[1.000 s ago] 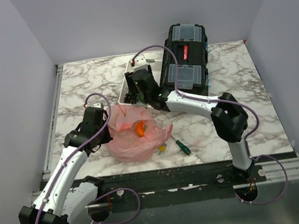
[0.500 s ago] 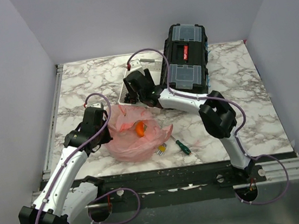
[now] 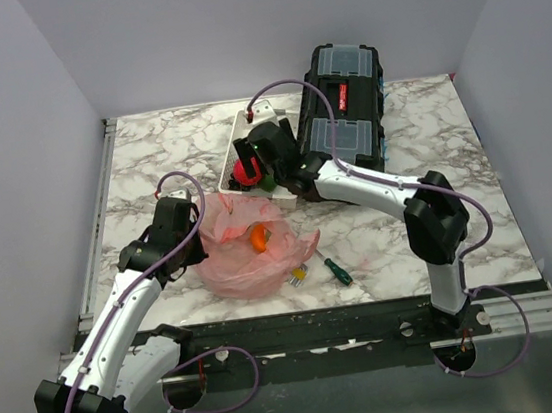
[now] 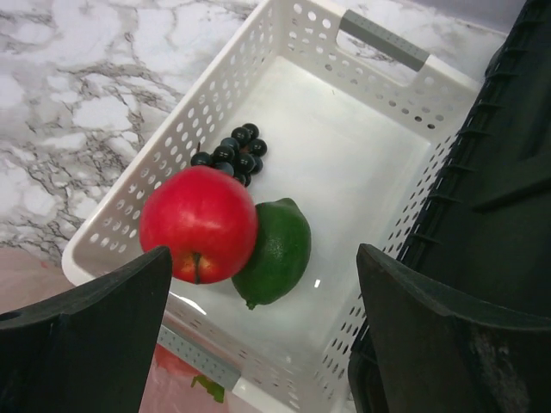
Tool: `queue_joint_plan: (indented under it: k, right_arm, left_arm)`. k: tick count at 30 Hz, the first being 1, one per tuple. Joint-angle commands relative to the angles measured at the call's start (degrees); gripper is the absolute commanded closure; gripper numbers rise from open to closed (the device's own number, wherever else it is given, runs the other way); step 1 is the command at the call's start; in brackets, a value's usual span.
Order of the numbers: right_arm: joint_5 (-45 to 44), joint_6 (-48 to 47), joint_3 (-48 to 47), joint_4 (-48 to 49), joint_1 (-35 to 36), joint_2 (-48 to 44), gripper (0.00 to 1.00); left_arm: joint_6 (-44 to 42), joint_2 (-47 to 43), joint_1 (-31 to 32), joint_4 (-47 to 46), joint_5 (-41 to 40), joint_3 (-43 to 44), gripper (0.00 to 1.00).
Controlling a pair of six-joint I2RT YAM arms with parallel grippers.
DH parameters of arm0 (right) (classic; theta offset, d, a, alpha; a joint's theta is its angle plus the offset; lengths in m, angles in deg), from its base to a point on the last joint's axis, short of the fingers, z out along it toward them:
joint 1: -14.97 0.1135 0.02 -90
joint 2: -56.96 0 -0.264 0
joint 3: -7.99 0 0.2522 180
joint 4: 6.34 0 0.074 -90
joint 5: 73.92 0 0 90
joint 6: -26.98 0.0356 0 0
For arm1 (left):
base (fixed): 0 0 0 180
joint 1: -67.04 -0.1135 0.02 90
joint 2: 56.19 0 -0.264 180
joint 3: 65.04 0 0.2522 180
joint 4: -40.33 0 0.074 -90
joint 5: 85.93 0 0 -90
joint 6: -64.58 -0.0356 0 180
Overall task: Take the fake fruits out of the plastic bag
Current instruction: Place the fake fruit in the bin, then take out the fake fruit from the plastic bag.
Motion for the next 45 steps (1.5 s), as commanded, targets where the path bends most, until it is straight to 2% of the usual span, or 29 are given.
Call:
queue_joint_plan:
  k: [1, 9, 17, 23, 28, 31, 35, 37, 42, 45]
  right_arm:
    - [0.0, 0.6, 1.6, -0.4, -0.2, -3.2, 0.10]
    - [3.5, 2.6, 4.4, -0.6, -0.2, -6.9, 0.10]
    - [18.2, 5.4, 14.9, 4.8, 0.1, -18.6, 0.11]
    - [25.0, 0.6, 23.0, 6.0, 5.3, -28.6, 0.13]
    - [25.4, -4.1, 29.3, 6.6, 15.6, -33.9, 0.14]
    - [26.7, -2.5, 34.4, 10.6, 18.7, -35.4, 0.22]
    - [31.2, 0.4, 40.6, 18.2, 19.3, -34.7, 0.33]
    - [29.9, 1.3, 41.0, 19.5, 19.4, -32.0, 0.36]
    - [13.8, 3.6, 34.0, 15.4, 19.3, -21.1, 0.51]
    - [7.4, 3.9, 29.5, 13.6, 19.4, -15.0, 0.52]
  left_arm:
    - [0.3, -0.8, 0.3, 0.1, -0.8, 1.3, 1.00]
    - [0.3, -0.9, 0.3, 0.1, -0.7, 1.3, 1.00]
    - [0.2, -0.7, 0.4, 0.1, -0.6, 1.4, 1.00]
    - [0.2, -0.7, 0.4, 0.2, -0.6, 1.3, 1.00]
    - [0.2, -0.3, 0.5, 0.0, -0.2, 1.3, 1.00]
    - [0.1, 0.1, 0.5, 0.2, -0.1, 1.4, 1.00]
    - [0.1, 0.0, 0.5, 0.2, 0.0, 1.4, 1.00]
    - [0.1, -0.1, 0.5, 0.1, 0.0, 1.5, 1.00]
    - [0.1, -0.3, 0.6, 0.1, 0.1, 1.4, 1.00]
    - [0.1, -0.5, 0.6, 0.2, -0.1, 1.4, 1.00]
